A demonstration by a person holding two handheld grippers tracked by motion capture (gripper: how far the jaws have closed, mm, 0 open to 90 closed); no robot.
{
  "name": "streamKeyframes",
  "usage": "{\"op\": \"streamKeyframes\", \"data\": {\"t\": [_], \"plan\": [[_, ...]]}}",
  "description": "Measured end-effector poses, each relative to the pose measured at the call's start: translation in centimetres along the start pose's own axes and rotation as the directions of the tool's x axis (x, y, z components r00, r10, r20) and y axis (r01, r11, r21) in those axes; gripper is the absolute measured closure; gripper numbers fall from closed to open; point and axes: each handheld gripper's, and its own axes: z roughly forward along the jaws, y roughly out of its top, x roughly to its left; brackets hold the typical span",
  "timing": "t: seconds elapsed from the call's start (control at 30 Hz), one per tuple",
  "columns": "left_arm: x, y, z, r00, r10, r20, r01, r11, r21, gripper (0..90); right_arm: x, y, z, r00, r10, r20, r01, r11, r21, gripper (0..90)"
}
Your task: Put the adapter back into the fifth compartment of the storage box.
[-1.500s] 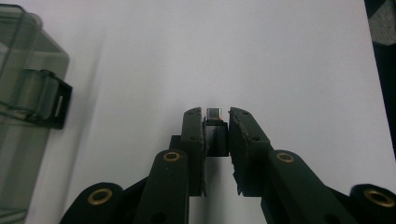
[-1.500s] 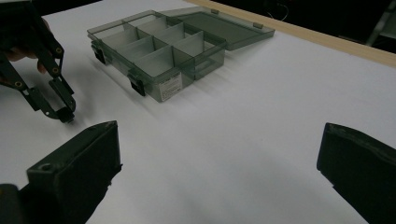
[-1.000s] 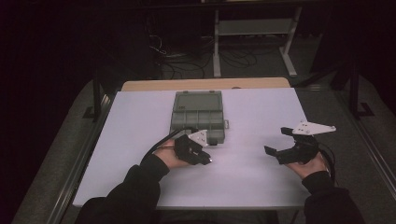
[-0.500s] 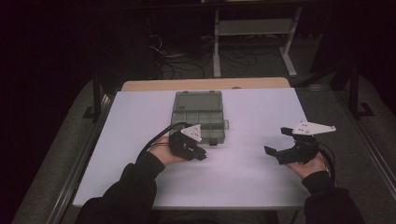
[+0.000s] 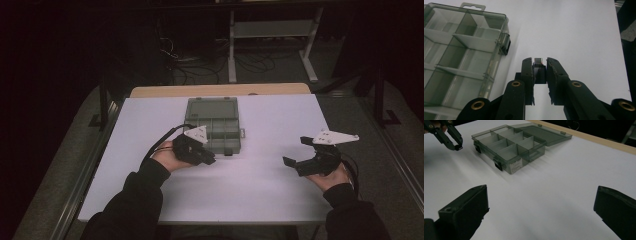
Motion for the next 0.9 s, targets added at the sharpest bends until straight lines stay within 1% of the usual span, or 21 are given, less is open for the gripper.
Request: {"op": "streamKeyframes", "data": {"t": [0.07, 0.17, 0.33, 0.5, 0.6, 0.63, 0.73, 0.8, 0.9], "plan": [[0.0, 0.0, 0.0, 1.0000, 0.000, 0.000, 0.000, 1.0000, 0.000, 76.6, 0.0, 0.0, 0.0, 1.0000, 0.000, 0.000, 0.000, 1.000, 0.002, 0.0], [0.3, -0.1, -0.5, 0.9999, -0.007, -0.009, 0.007, 1.0000, 0.003, 76.6, 0.0, 0.0, 0.0, 1.0000, 0.000, 0.000, 0.000, 1.000, 0.003, 0.0], [0.7, -0.2, -1.3, 0.9996, -0.018, -0.020, 0.018, 0.9998, -0.011, 76.6, 0.0, 0.0, 0.0, 1.0000, -0.001, 0.004, 0.001, 1.000, -0.002, 0.0], [1.1, -0.3, -1.9, 0.9991, -0.027, -0.033, 0.027, 0.9996, -0.001, 76.6, 0.0, 0.0, 0.0, 1.0000, -0.002, 0.002, 0.002, 1.000, -0.002, 0.0], [1.4, -0.3, -2.4, 0.9988, -0.035, -0.032, 0.035, 0.9991, -0.024, 76.6, 0.0, 0.0, 0.0, 1.0000, -0.003, 0.002, 0.003, 1.000, -0.002, 0.0], [1.4, -0.2, -2.5, 0.9988, -0.035, -0.035, 0.034, 0.9991, -0.025, 76.6, 0.0, 0.0, 0.0, 1.0000, -0.002, 0.002, 0.002, 1.000, -0.003, 0.0], [1.6, -0.1, -2.8, 0.9987, -0.034, -0.039, 0.034, 0.9993, -0.014, 76.6, 0.0, 0.0, 0.0, 1.0000, -0.003, 0.002, 0.003, 1.000, -0.002, 0.0], [1.7, 0.0, -3.0, 0.9985, -0.037, -0.041, 0.036, 0.9992, -0.019, 76.6, 0.0, 0.0, 0.0, 1.0000, -0.003, 0.002, 0.003, 1.000, -0.002, 0.0], [2.0, 0.2, -3.4, 0.9981, -0.039, -0.047, 0.038, 0.9992, -0.013, 76.6, 0.0, 0.0, 0.0, 1.0000, -0.002, 0.001, 0.002, 1.000, -0.002, 0.0]]}}
